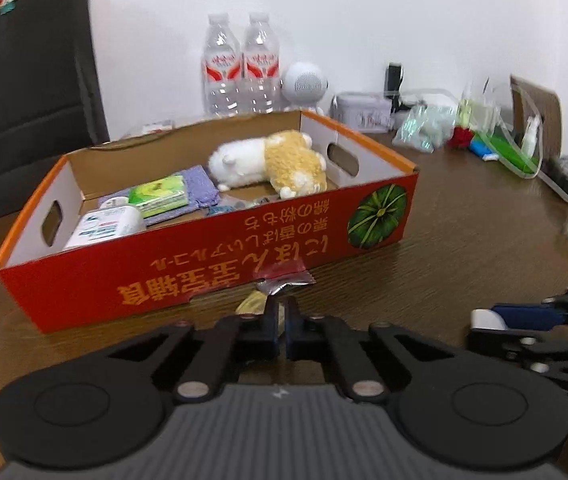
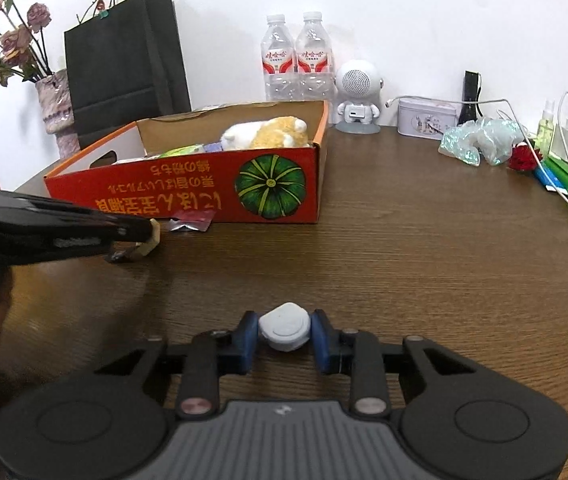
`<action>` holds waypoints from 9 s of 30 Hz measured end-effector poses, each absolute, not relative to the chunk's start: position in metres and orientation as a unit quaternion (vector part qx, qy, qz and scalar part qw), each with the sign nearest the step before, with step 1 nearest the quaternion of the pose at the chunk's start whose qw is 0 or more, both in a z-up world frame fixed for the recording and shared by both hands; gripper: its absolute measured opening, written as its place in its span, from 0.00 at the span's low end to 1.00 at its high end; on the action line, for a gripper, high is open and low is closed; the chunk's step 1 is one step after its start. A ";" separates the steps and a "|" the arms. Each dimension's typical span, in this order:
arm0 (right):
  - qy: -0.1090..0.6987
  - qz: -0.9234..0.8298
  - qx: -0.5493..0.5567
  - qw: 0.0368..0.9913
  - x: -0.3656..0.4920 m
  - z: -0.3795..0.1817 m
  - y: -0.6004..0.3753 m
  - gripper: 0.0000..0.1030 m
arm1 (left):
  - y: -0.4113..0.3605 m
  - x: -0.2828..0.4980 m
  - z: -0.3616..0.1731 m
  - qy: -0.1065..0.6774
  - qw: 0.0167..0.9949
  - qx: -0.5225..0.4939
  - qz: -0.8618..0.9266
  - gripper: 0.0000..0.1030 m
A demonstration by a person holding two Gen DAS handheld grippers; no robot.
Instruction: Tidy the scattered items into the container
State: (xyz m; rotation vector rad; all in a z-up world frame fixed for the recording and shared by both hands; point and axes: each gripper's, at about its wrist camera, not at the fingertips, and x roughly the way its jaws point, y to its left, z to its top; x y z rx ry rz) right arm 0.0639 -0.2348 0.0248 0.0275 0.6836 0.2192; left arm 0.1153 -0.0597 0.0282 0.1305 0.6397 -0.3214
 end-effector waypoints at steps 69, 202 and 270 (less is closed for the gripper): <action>0.421 0.191 0.081 0.883 0.302 0.129 -0.171 0.26 | -0.008 0.324 0.071 0.484 0.865 -0.038 -0.131 0.27; 0.322 0.174 -0.019 0.930 -0.001 0.049 -0.164 0.25 | 0.021 0.018 0.043 0.296 0.945 -0.038 -0.134 0.33; 0.388 0.206 0.014 0.898 0.116 0.196 -0.169 0.84 | 0.008 0.089 0.168 0.362 0.932 0.014 -0.002 1.00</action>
